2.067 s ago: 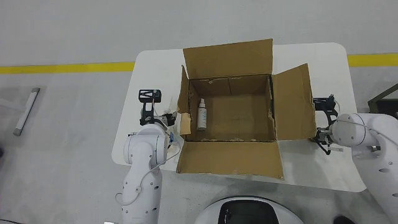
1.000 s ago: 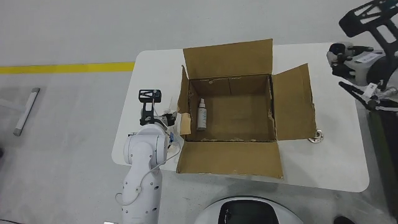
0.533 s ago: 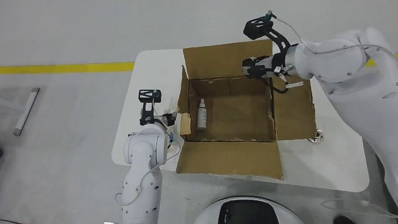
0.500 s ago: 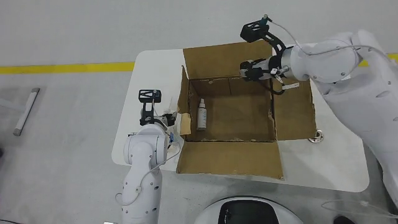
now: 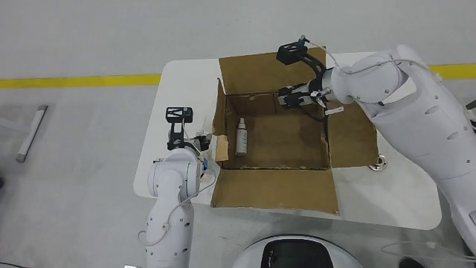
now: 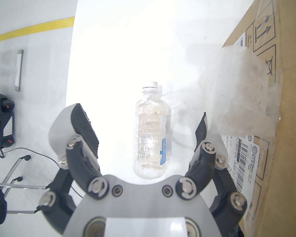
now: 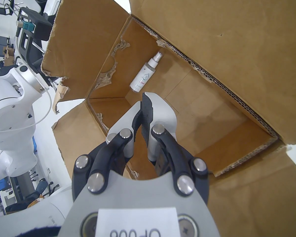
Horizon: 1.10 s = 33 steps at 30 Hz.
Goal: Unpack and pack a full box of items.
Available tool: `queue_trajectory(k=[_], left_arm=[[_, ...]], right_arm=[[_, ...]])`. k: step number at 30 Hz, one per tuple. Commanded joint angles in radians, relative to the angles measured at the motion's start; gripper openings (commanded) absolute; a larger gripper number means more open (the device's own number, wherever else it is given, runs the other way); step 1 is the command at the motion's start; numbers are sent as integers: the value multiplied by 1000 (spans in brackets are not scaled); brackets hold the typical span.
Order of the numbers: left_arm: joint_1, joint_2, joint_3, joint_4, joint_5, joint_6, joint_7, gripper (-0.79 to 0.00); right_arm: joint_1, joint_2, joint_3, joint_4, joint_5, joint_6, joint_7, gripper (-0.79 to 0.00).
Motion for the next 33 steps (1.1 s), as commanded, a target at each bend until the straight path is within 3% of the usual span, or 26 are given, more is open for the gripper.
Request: queue_trajectory(k=[1,8,10,11,12,13,21,33], left_arm=[[0,0,0,0,0,0,0,0],[0,0,0,0,0,0,0,0],[0,0,0,0,0,0,0,0],[0,0,0,0,0,0,0,0],[0,0,0,0,0,0,0,0],[0,0,0,0,0,0,0,0],[0,0,0,0,0,0,0,0],[0,0,0,0,0,0,0,0]], right_arm=[[-15,-4,-28,0,-6,2,0,-785],[11,-72,-185,164,96,-1,-118,-785],[31,-99,-233,224,133,-15,-146,-699],[46,-113,-256,252,143,-21,-161,-542],[56,-127,-276,281,161,-23,-177,-449],[69,-141,-297,308,169,-25,-185,-428],[128,-240,-401,493,255,-29,-251,-413],[144,-338,-467,657,281,-1,-325,-425]])
